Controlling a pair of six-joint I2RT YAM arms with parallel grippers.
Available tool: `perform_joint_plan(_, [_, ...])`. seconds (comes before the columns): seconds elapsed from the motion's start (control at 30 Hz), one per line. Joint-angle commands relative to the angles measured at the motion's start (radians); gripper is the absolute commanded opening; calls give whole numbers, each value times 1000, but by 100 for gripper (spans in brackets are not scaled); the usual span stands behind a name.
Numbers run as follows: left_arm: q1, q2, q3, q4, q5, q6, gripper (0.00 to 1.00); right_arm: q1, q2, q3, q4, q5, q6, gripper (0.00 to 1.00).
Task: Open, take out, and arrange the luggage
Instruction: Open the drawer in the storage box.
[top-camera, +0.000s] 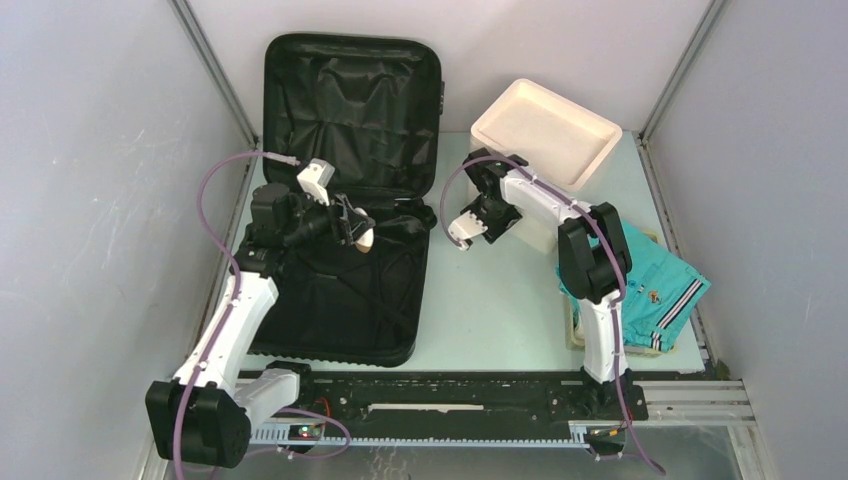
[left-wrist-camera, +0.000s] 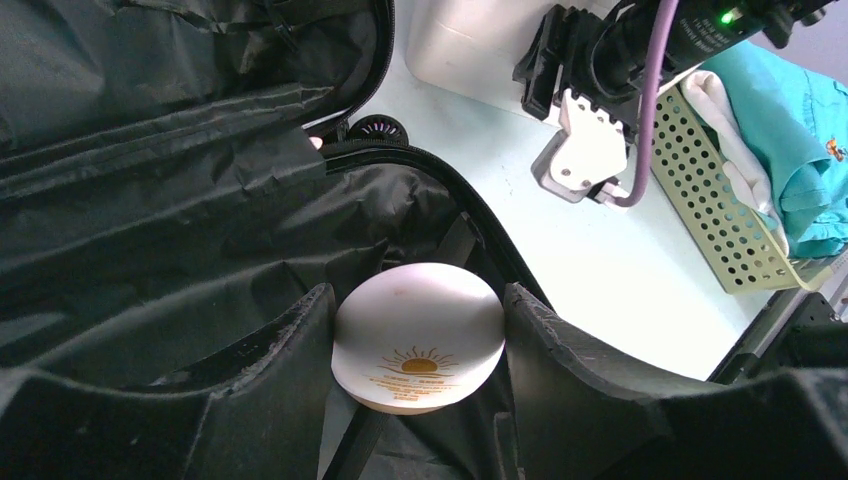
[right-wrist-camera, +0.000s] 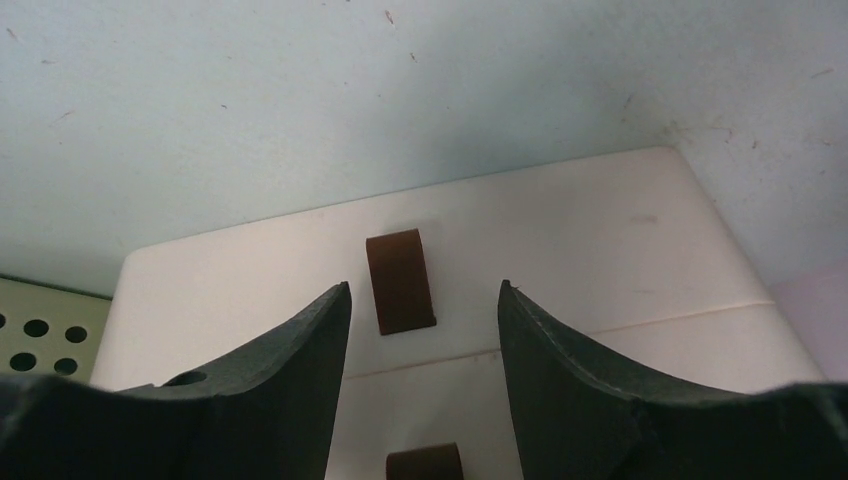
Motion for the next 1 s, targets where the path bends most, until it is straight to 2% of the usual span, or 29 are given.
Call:
perform_joint_plan(0.0, [4, -35, -27, 25, 20, 12, 30, 4, 28, -18, 35, 74, -34, 63])
perform_joint_plan(0.1, [5, -36, -30, 25, 18, 12, 30, 0, 52, -1, 44, 101, -23, 57])
perform_joint_plan(0.17, [4, -35, -31, 26, 18, 10, 30, -1, 68, 20, 27, 113, -10, 50])
perform_joint_plan(0.33, [3, -26, -26, 30, 19, 11, 30, -1, 82, 45, -7, 124, 19, 21])
perform_joint_plan(0.43, [3, -19, -22, 34, 21, 13, 30, 2, 79, 49, -25, 123, 37, 0])
perform_joint_plan(0.57, [4, -8, -14, 36, 27, 13, 30, 8, 60, 57, -49, 94, 58, 0])
perform_joint_plan(0.97, [4, 12, 1, 44, 43, 15, 30, 109, -45, 24, -142, -131, 175, 0])
